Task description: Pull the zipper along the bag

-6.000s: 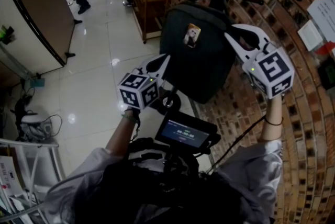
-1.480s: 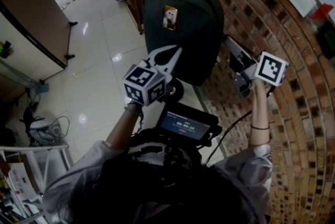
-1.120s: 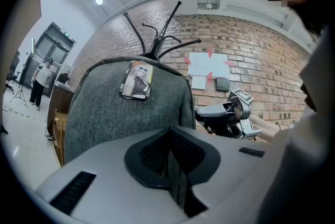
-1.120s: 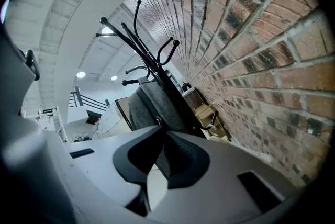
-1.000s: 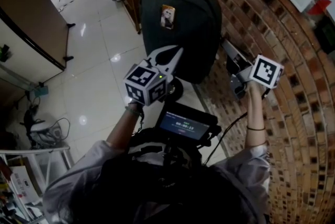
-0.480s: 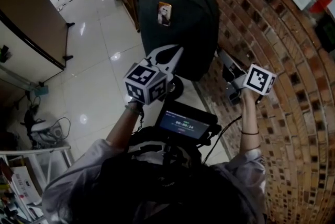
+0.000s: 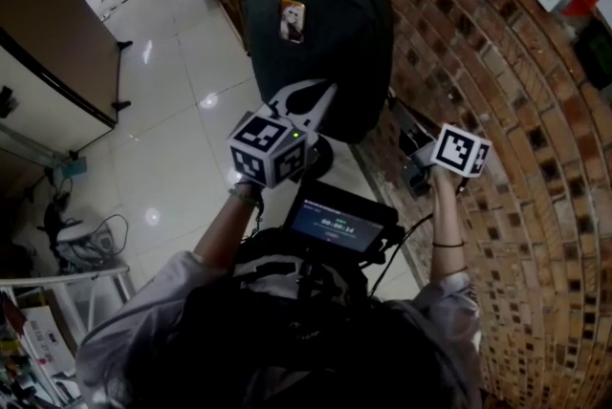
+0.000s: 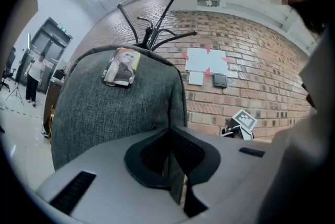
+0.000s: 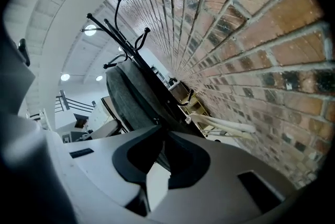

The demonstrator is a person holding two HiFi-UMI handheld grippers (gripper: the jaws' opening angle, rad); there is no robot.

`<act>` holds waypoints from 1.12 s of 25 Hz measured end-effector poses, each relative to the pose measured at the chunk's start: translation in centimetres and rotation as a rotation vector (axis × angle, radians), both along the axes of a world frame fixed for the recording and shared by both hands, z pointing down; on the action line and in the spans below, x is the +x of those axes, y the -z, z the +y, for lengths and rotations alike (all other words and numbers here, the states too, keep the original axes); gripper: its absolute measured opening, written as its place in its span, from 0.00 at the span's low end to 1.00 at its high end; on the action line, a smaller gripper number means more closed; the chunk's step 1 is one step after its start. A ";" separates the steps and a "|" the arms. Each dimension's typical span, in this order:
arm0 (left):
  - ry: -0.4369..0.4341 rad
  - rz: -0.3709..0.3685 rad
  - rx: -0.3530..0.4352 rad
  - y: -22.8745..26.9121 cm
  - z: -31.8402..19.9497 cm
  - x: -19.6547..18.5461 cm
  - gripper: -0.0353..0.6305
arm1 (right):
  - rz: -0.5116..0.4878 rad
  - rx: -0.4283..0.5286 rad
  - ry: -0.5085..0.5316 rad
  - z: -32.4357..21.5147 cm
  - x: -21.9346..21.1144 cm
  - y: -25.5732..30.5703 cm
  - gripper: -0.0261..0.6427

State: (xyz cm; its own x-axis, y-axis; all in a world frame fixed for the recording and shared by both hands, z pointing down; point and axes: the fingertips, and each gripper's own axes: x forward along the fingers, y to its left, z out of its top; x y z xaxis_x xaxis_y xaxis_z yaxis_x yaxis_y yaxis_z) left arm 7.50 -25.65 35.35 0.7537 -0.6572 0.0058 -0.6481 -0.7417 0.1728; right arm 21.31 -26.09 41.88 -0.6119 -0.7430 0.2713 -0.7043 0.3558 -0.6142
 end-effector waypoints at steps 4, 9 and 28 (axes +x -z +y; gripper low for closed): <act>0.004 -0.001 -0.007 -0.2 -0.1 0.0 0.06 | 0.031 0.012 0.010 -0.1 -0.3 -0.5 0.07; 0.007 -0.003 -0.009 -0.4 -0.1 -0.1 0.06 | 0.114 0.060 0.026 0.1 -1.0 0.2 0.07; -0.009 -0.005 -0.019 -0.6 -0.1 0.7 0.06 | 0.131 0.142 0.038 2.2 -1.0 2.2 0.14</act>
